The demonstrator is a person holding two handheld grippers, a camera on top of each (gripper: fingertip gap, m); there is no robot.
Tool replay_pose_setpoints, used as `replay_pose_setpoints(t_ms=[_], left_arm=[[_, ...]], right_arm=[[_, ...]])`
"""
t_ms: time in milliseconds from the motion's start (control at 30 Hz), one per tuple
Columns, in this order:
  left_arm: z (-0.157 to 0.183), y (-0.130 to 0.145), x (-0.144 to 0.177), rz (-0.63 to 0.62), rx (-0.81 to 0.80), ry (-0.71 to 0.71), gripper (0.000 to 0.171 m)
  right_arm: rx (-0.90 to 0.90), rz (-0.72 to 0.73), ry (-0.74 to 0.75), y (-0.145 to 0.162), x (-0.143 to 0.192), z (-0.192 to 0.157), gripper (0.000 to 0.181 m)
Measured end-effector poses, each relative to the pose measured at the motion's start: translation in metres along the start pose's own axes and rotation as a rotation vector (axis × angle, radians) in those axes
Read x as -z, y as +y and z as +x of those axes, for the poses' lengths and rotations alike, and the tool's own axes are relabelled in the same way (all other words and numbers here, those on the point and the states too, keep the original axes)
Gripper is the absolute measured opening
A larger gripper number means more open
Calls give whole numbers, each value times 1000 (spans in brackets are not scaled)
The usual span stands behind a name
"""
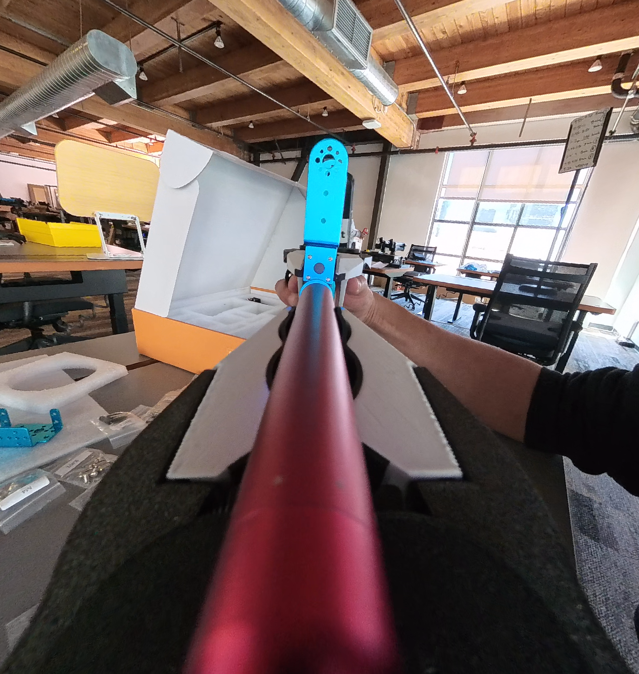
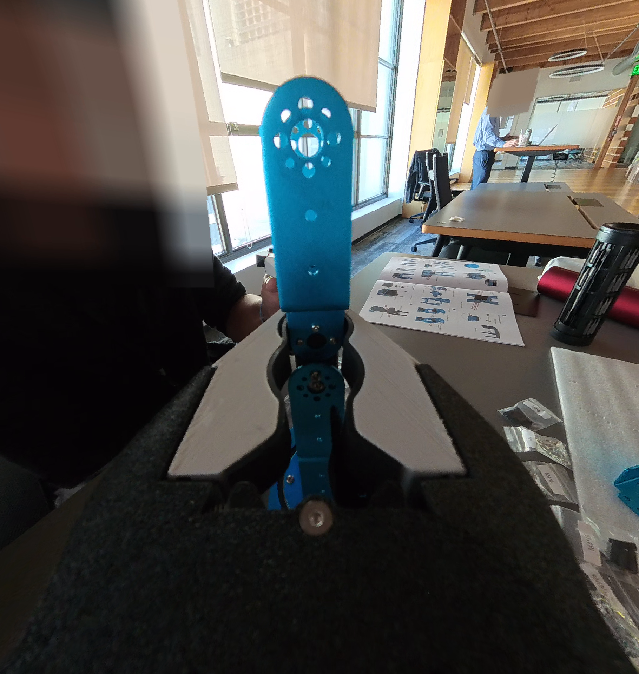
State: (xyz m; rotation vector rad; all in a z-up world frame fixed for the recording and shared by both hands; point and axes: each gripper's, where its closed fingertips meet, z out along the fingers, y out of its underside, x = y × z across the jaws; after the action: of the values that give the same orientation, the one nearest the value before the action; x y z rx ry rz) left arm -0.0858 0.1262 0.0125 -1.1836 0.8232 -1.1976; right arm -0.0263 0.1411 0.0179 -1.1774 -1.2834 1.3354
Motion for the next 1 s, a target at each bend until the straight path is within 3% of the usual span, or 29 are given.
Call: replay_pose_setpoints(t_ms=[367, 500, 600, 733, 867, 1000], left_arm=[[-2, -3, 1, -36, -20, 50, 22], [-14, -15, 19, -3, -48, 66, 22], [-24, -10, 31, -48, -114, 111, 21], [-38, 29, 31, -198, -176, 208, 21], [-50, 58, 32, -267, -258, 264, 22], [-57, 69, 40, -259, -307, 282, 23]], right_arm=[[-2, -13, 2, 0, 0, 0, 21], [5, 5, 7, -1, 0, 1, 21], [23, 12, 48, -1, 3, 3, 24], [-31, 84, 167, -4, 17, 1, 56], [29, 47, 488, 14, 32, 9, 70], [144, -5, 753, 8, 34, 9, 88]])
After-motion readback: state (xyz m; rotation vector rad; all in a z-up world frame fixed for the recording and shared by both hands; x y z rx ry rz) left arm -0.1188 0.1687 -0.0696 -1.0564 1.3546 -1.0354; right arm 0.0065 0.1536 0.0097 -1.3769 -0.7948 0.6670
